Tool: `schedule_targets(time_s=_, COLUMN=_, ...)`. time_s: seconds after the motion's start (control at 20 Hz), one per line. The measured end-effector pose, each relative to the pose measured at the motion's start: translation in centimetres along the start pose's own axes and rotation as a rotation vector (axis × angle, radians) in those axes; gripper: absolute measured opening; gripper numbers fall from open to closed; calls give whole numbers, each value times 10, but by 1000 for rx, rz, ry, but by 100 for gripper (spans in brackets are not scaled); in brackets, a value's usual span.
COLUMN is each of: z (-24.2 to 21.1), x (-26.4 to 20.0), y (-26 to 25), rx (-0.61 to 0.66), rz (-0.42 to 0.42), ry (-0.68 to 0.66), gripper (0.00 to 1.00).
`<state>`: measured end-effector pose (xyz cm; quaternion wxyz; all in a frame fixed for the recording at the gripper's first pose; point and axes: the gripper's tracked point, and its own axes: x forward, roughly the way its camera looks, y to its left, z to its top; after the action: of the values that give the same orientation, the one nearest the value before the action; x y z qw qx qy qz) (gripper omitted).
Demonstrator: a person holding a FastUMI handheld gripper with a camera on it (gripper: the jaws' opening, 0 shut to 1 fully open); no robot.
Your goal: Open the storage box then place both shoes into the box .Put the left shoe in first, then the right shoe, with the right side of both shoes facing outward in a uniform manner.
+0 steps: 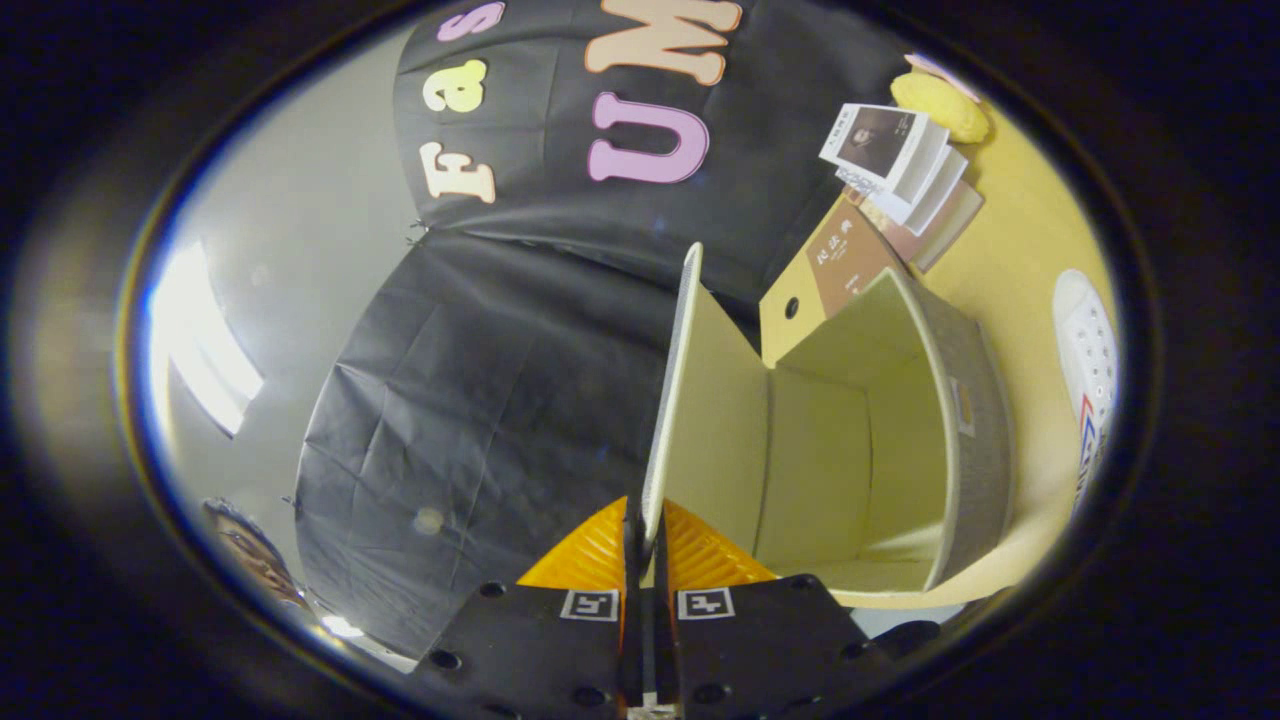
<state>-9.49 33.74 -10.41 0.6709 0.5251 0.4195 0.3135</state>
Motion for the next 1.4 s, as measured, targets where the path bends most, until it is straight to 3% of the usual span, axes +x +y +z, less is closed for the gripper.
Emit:
schedule_targets(time_s=0.45, z=-31, x=59, y=33, rx=-55, rz=27, ry=46, gripper=8)
schedule_targets(time_s=0.7, z=-51, x=88, y=41, rx=-162, rz=13, ry=90, gripper=19)
schedule_targets(time_s=0.95, z=-64, x=99, y=41, rx=-270, rz=-17, ry=97, gripper=55)
schedule_targets(time_s=1.25, z=-39, x=80, y=26, rx=-362, rz=-89, ry=10, gripper=98)
schedule_targets(time_s=1.4, z=-21, x=64, y=17, rx=-396, rz=-126, ry=-31, gripper=98)
